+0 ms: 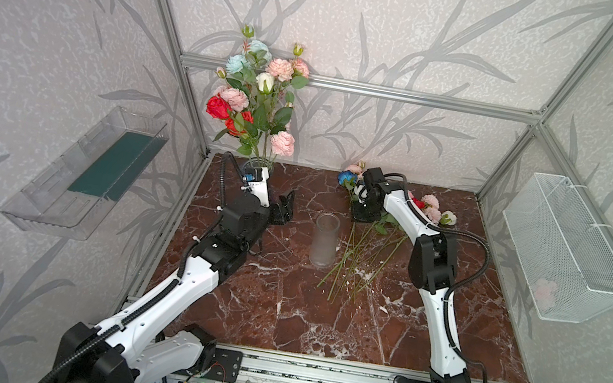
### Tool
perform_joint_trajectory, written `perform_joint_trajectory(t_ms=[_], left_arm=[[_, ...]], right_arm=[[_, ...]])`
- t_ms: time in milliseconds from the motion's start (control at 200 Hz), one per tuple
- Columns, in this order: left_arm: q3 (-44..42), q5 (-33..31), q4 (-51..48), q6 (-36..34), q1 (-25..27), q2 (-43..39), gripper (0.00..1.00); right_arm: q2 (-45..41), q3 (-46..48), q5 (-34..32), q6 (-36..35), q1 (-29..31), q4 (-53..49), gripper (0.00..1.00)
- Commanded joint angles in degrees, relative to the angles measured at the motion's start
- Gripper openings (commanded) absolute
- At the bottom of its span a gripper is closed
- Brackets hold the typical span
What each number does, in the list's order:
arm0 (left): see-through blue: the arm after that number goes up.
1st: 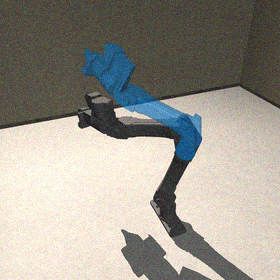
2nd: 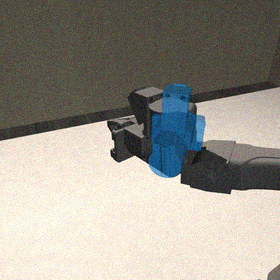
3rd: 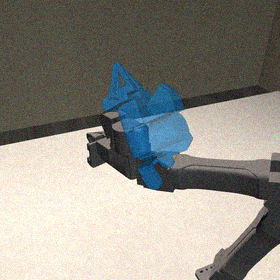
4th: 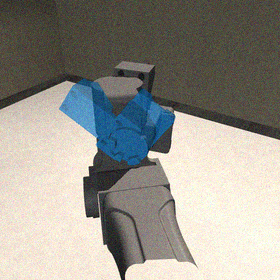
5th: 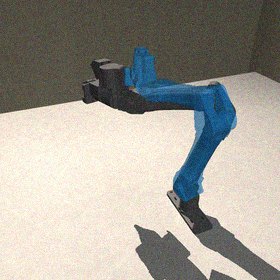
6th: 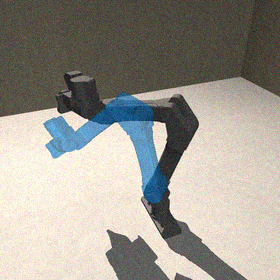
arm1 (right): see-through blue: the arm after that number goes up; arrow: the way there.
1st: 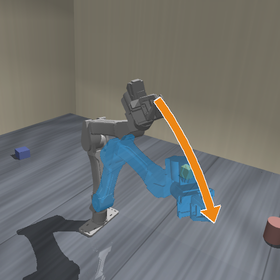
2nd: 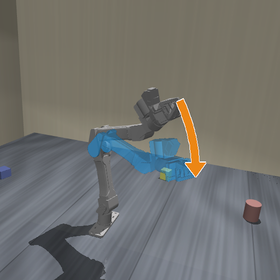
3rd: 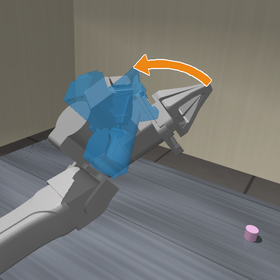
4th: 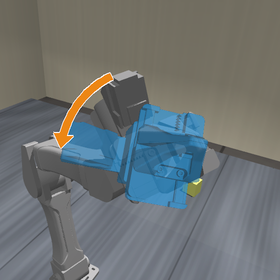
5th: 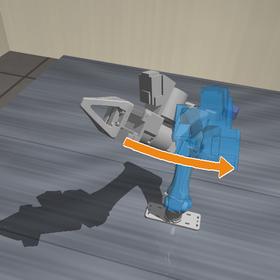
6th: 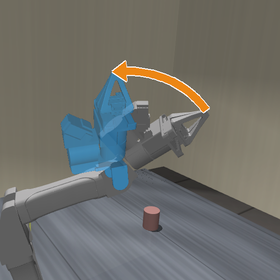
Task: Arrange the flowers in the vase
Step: 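Release the upright glass cylinder and withdraw both grippers from it, then grasp the blue rose stem in the pile with the right gripper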
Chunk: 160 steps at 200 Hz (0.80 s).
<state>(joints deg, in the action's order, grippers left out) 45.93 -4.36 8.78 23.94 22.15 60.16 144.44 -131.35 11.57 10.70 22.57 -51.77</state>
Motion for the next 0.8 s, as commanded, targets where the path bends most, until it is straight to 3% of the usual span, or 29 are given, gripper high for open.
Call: perform_joint_trajectory(t_ms=[0,80,315,390,495,795], left_arm=[[-0.4,0.7,1.4,0.2,-0.4,0.0,0.72],[-0.4,0.7,1.4,0.3,-0.4,0.0,0.72],[-0.4,1.4,1.6,0.3,-0.8,0.2,0.71],[-0.4,1.5,1.5,0.4,-0.9,0.1,0.72],[-0.4,1.4,1.4,0.4,-1.1,0.1,0.72],[-0.4,2.6,1.8,1.1,-1.6,0.0,0.72]], right_arm=[[2.2,-2.4,-0.4,-0.8,-0.1,-3.7,0.23],[1.8,-1.9,-0.7,-1.0,-0.1,-2.7,0.19],[5.4,-8.9,-1.6,-2.4,0.0,-7.3,0.2],[5.1,-9.8,-2.3,-2.6,0.2,-8.2,0.11],[1.4,-6.2,-3.0,-2.0,0.4,-5.4,0.04],[-12.1,6.8,-4.4,-0.1,1.1,3.5,0.01]])
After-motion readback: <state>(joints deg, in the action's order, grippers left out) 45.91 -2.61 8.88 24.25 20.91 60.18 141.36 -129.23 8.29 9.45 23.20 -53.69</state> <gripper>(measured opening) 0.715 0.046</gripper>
